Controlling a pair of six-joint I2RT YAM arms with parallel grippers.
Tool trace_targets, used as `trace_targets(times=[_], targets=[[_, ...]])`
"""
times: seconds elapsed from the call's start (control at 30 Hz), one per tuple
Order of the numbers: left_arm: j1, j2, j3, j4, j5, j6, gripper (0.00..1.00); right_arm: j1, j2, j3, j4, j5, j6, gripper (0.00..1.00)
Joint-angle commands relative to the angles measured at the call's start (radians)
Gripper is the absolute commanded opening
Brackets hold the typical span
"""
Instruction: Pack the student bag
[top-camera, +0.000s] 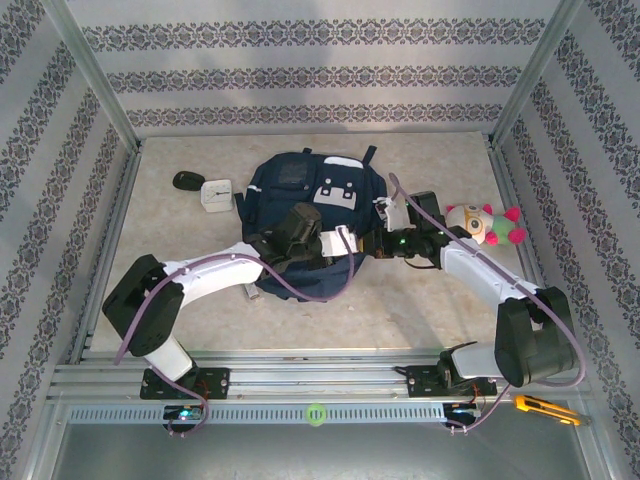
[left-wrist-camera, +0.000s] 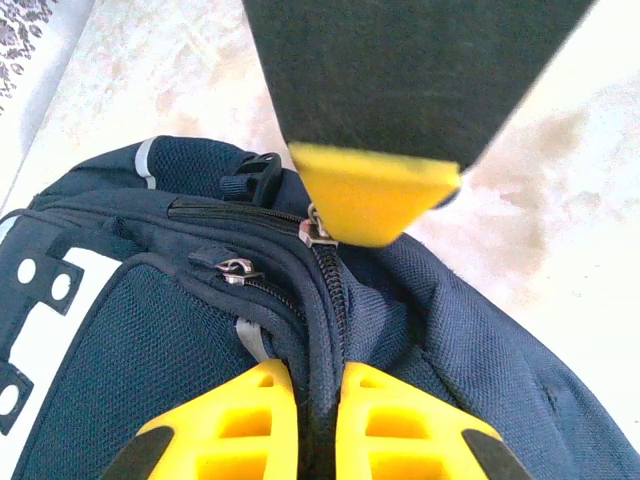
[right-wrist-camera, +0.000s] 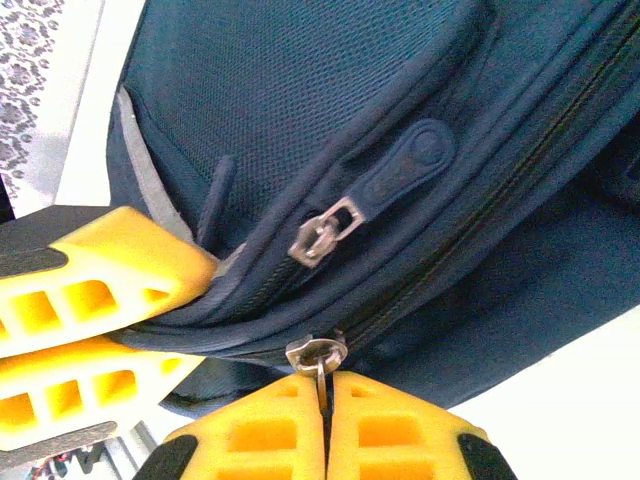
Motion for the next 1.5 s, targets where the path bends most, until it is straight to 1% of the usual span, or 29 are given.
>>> trace_targets(times=[0.0, 0.13, 0.23, 0.43, 0.67, 0.8, 0.93, 1.07, 1.23, 1.37, 1.4, 1.43, 1.47], targets=[[0.044, -0.068, -0.054, -0.077, 0.086, 0.027, 0.0, -0.107, 0.052, 0.048, -0.012, 0.089, -0.038, 0.0], [0.064, -0.117, -0.087, -0.067, 0.164, 0.032, 0.0, -0.184, 0.162, 0.113, 0.028, 0.116, -0.048, 0.0], [0.073, -0.129, -0.094, -0.075, 0.162, 0.029, 0.0, -0.211, 0.213, 0.16, 0.039, 0.13, -0.05, 0.0], [0.077, -0.13, -0.103, -0.082, 0.178, 0.024, 0.0, -0.224, 0.232, 0.178, 0.053, 0.143, -0.05, 0.0], [0.078, -0.138, -0.101, -0.077, 0.195, 0.019, 0.0, -0.239, 0.295, 0.188, 0.046, 0.175, -0.054, 0.0], [0.078, -0.14, -0.101, -0.084, 0.195, 0.021, 0.0, -0.245, 0.288, 0.188, 0.048, 0.171, -0.058, 0.0], [0.079, -0.144, -0.103, -0.085, 0.196, 0.021, 0.0, -0.249, 0.232, 0.179, 0.047, 0.189, -0.06, 0.0], [0.078, -0.154, -0.107, -0.089, 0.213, 0.023, 0.0, -0.282, 0.264, 0.213, 0.018, 0.214, -0.056, 0.0], [0.081, -0.188, -0.119, -0.097, 0.23, 0.024, 0.0, -0.333, 0.362, 0.277, 0.029, 0.195, -0.042, 0.0], [0.081, -0.198, -0.133, -0.086, 0.226, 0.011, 0.0, -0.335, 0.368, 0.291, 0.035, 0.152, -0.045, 0.0], [0.081, -0.197, -0.138, -0.076, 0.22, 0.003, 0.03, -0.334, 0.358, 0.288, 0.038, 0.13, -0.046, 0.0], [0.081, -0.198, -0.142, -0.059, 0.211, -0.007, 0.12, -0.333, 0.344, 0.284, 0.037, 0.111, -0.042, 0.0], [0.082, -0.202, -0.144, -0.042, 0.202, -0.018, 0.23, -0.331, 0.323, 0.275, 0.039, 0.089, -0.038, 0.06]])
